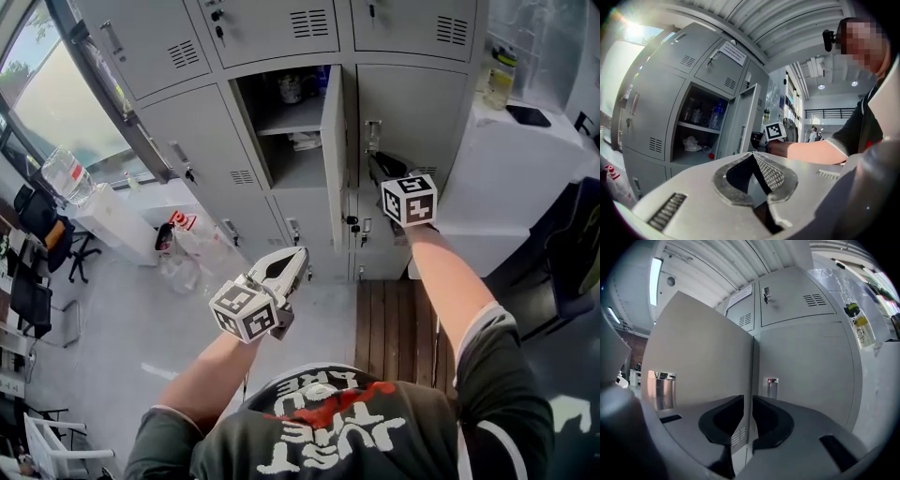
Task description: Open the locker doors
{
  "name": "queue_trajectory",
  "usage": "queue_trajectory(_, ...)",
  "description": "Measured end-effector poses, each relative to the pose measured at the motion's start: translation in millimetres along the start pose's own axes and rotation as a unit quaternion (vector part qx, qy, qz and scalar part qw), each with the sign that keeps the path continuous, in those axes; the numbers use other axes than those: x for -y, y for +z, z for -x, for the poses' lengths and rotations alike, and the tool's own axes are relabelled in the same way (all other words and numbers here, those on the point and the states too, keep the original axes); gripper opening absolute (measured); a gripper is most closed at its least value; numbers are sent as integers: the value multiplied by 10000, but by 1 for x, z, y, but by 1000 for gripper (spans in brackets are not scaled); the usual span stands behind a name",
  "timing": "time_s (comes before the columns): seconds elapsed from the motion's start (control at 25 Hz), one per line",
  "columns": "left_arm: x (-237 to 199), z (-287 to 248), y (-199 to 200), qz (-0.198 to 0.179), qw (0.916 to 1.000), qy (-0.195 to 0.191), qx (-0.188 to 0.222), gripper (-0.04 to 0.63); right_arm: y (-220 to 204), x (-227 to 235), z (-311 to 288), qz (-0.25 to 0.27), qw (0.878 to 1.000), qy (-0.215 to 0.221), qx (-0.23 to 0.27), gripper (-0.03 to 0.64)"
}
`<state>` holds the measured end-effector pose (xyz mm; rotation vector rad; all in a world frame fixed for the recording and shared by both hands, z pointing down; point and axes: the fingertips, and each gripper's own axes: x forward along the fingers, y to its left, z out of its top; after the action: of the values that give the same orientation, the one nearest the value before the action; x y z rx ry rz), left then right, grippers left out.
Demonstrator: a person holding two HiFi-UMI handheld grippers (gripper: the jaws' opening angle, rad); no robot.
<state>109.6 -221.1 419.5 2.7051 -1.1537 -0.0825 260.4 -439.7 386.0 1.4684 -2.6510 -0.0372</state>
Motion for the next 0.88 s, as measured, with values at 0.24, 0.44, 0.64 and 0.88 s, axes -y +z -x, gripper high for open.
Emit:
queue_trajectory(0.24, -11, -5, 14, -59, 9999, -16, 110, 2, -1, 19, -39, -51, 9993, -283, -222, 112)
queue_trajectory(0.44, -26, -10, 32, -174, 9997, 34, 178, 2, -3, 25, -60, 22, 9987, -378, -334, 128)
queue_trajectory(0.64, -33, -9, 43, -223, 9995, 64, 224, 2, -4, 32, -70, -75, 9981, -510, -340, 141)
queue_trajectory(0.88, -40, -2, 42, -216, 9994, 145, 226, 2, -1, 35, -80, -13, 9980, -497, -379, 152)
